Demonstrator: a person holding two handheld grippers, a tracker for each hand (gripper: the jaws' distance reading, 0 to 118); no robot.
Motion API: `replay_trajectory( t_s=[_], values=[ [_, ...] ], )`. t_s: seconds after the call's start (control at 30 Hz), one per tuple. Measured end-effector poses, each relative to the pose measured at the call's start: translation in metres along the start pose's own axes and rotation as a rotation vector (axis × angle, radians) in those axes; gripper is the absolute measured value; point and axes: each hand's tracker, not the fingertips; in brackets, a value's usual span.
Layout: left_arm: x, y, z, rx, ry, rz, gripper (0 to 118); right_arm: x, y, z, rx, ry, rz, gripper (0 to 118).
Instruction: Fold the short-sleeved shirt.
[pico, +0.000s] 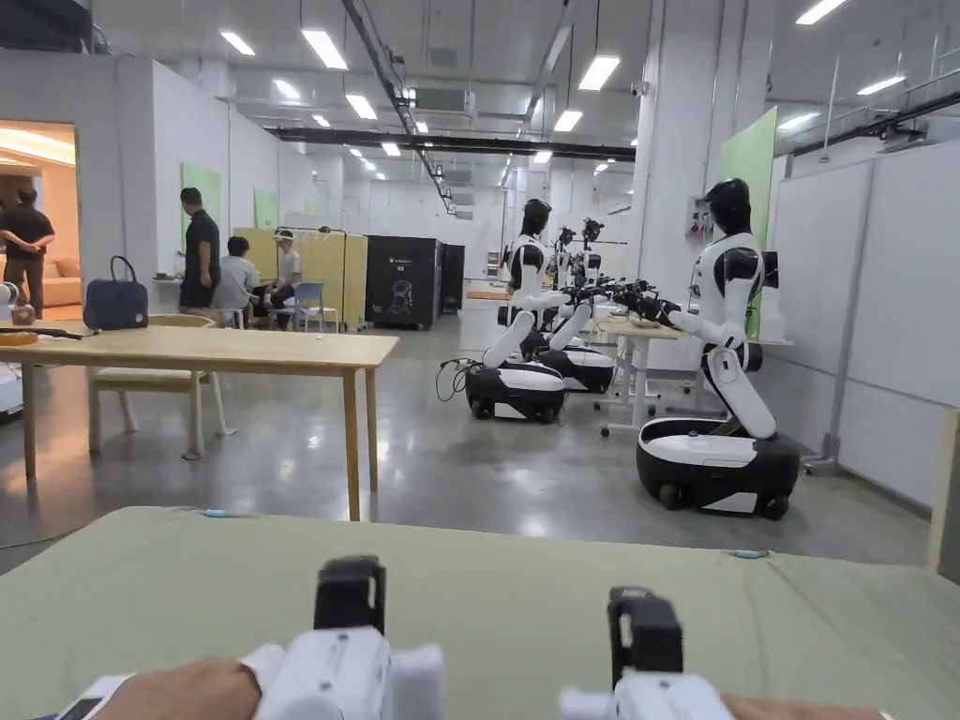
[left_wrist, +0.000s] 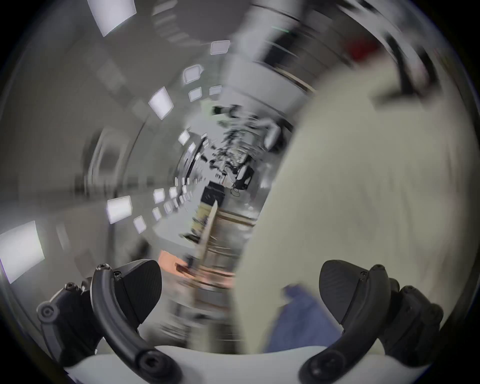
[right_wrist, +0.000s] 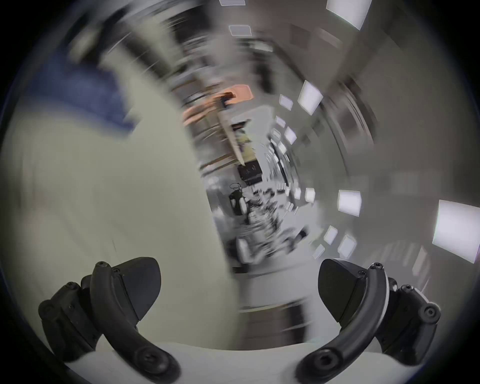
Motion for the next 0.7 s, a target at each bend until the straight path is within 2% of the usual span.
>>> replay_trajectory(
  t_s=[0.03, 0.07, 0.1, 0.13, 0.17, 0.23, 0.3, 0.33, 0.4, 0.47, 0.5, 0.53, 0.57, 0.63, 0.7],
  values=[
    [0.015, -0.001, -0.001, 0.003, 0.034, -0.152, 118, -0.016, 0.0, -0.001, 0.003, -0.014, 0.135, 118],
    [0.031, -0.003, -0.004, 0.004, 0.091, -0.295, 118, -0.028, -0.004, -0.003, -0.007, -0.022, 0.183, 118],
    [0.039, -0.007, -0.008, 0.008, 0.118, -0.298, 118, -0.034, -0.006, -0.006, -0.022, -0.013, 0.159, 118],
    [0.04, -0.01, -0.01, 0.011, 0.113, -0.224, 118, -0.027, -0.007, -0.007, -0.042, 0.016, 0.03, 118],
    [0.031, -0.01, -0.01, 0.008, 0.082, -0.074, 118, -0.015, -0.008, -0.008, -0.073, 0.027, -0.134, 118],
    [-0.003, -0.012, -0.01, -0.004, -0.008, 0.37, 117, 0.018, -0.017, -0.003, -0.096, 0.018, -0.452, 118],
    [-0.048, -0.03, -0.009, 0.01, -0.037, 0.853, 117, 0.062, -0.033, 0.0, -0.101, 0.024, -0.9, 118],
    [-0.06, -0.037, -0.007, 0.031, -0.033, 1.037, 117, 0.078, -0.043, 0.002, -0.096, 0.033, -1.118, 118],
    [-0.083, -0.057, 0.0, 0.101, -0.026, 1.45, 118, 0.102, -0.075, 0.001, -0.06, 0.095, -1.642, 118],
    [-0.085, -0.068, 0.004, 0.169, -0.024, 1.662, 118, 0.101, -0.094, 0.006, -0.003, 0.124, -1.999, 118],
    [-0.082, -0.07, 0.004, 0.168, 0.001, 1.744, 118, 0.097, -0.096, 0.008, 0.044, 0.14, -2.1, 118],
    [-0.08, -0.07, 0.004, 0.154, 0.017, 1.786, 118, 0.092, -0.095, 0.008, 0.044, 0.139, -2.127, 118],
    [-0.076, -0.071, 0.005, 0.142, 0.025, 1.81, 118, 0.086, -0.091, 0.008, 0.04, 0.127, -2.119, 118],
    [-0.071, -0.073, 0.005, 0.141, 0.032, 1.811, 118, 0.08, -0.08, 0.005, 0.002, 0.146, -1.996, 118],
    [-0.07, -0.07, 0.004, 0.141, 0.033, 1.793, 118, 0.076, -0.074, 0.004, -0.003, 0.167, -1.929, 118]
  ],
)
